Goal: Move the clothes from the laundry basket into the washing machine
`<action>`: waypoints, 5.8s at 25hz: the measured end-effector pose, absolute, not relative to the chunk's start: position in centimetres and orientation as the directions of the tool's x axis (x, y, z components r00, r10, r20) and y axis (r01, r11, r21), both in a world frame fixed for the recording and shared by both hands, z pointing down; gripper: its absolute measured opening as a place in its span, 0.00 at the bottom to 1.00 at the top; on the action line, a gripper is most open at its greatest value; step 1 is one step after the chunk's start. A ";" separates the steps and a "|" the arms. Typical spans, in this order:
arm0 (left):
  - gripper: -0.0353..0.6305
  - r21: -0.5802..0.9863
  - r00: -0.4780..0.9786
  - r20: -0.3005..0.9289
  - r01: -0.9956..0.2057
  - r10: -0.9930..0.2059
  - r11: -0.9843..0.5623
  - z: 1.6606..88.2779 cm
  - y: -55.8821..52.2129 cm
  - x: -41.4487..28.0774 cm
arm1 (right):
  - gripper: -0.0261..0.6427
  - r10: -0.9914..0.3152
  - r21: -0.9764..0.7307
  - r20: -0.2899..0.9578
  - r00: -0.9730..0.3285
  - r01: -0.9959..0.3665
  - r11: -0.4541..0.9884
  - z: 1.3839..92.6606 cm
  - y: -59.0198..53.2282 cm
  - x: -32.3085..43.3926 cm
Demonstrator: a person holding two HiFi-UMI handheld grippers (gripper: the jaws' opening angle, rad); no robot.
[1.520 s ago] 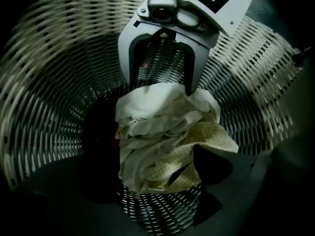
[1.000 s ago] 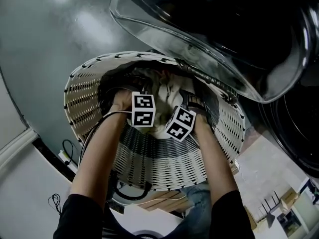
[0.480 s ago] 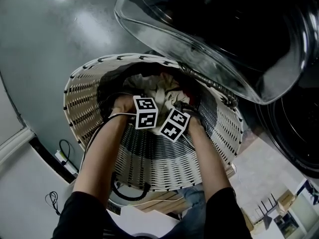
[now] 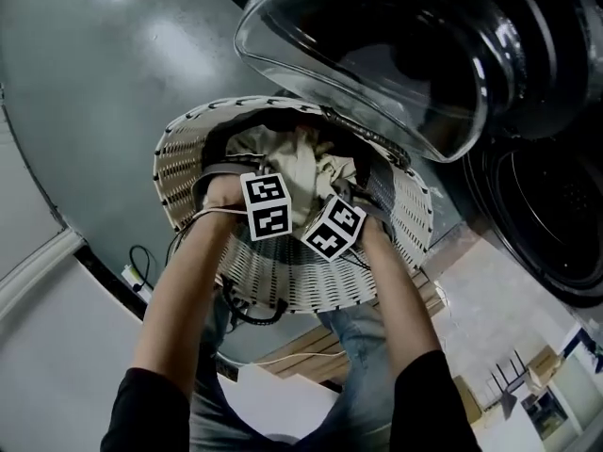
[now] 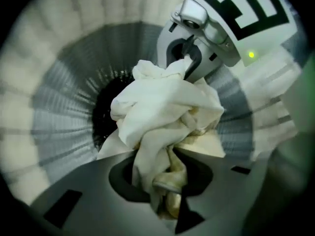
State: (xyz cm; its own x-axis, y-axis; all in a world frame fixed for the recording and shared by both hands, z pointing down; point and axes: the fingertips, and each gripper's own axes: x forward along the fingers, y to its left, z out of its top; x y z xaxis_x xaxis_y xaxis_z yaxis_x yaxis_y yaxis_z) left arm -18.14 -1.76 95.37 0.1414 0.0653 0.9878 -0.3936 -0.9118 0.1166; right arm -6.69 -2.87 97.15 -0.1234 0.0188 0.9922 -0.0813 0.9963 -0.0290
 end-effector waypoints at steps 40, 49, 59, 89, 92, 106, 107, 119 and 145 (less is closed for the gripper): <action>0.23 -0.042 0.373 0.856 -0.640 -0.358 -0.768 49.4 -2.0 -16.3 | 0.17 -0.465 0.048 0.818 -0.339 -0.764 0.643 51.4 -2.3 -3.4; 0.23 -0.074 0.462 0.810 -0.530 -0.361 -0.845 42.7 -1.6 -12.6 | 0.16 -0.587 0.134 0.778 -0.223 -0.854 0.502 44.4 -0.3 0.3; 0.23 -0.100 0.488 0.802 -0.459 -0.344 -0.883 39.6 -1.6 -1.5 | 0.16 -0.666 0.120 0.729 -0.156 -0.930 0.348 41.2 0.4 11.4; 0.23 -0.101 0.585 0.756 -0.340 -0.294 -0.935 38.8 -4.4 18.2 | 0.16 -0.716 0.093 0.698 0.015 -0.993 0.070 40.0 0.7 31.3; 0.23 -0.105 0.600 0.743 -0.334 -0.297 -0.937 39.2 -5.4 17.7 | 0.16 -0.723 0.099 0.690 0.031 -0.994 0.053 40.3 -0.3 30.9; 0.23 -0.104 0.615 0.709 -0.392 -0.344 -0.914 46.7 -11.8 19.6 | 0.16 -0.739 0.101 0.673 0.032 -0.994 0.049 47.6 -5.8 33.6; 0.23 -0.110 0.615 0.706 -0.393 -0.350 -0.913 47.4 -12.2 19.9 | 0.16 -0.740 0.099 0.672 0.031 -0.994 0.049 48.3 -6.2 34.0; 0.23 -0.128 0.614 0.658 -0.480 -0.436 -0.868 54.0 -17.0 21.7 | 0.16 -0.756 0.050 0.655 0.001 -0.998 0.042 55.7 -11.0 35.9; 0.23 -0.148 0.644 0.405 -0.655 -0.649 -0.741 65.9 -28.2 26.2 | 0.16 -0.884 0.202 0.460 0.086 -0.979 0.010 67.2 -21.9 38.7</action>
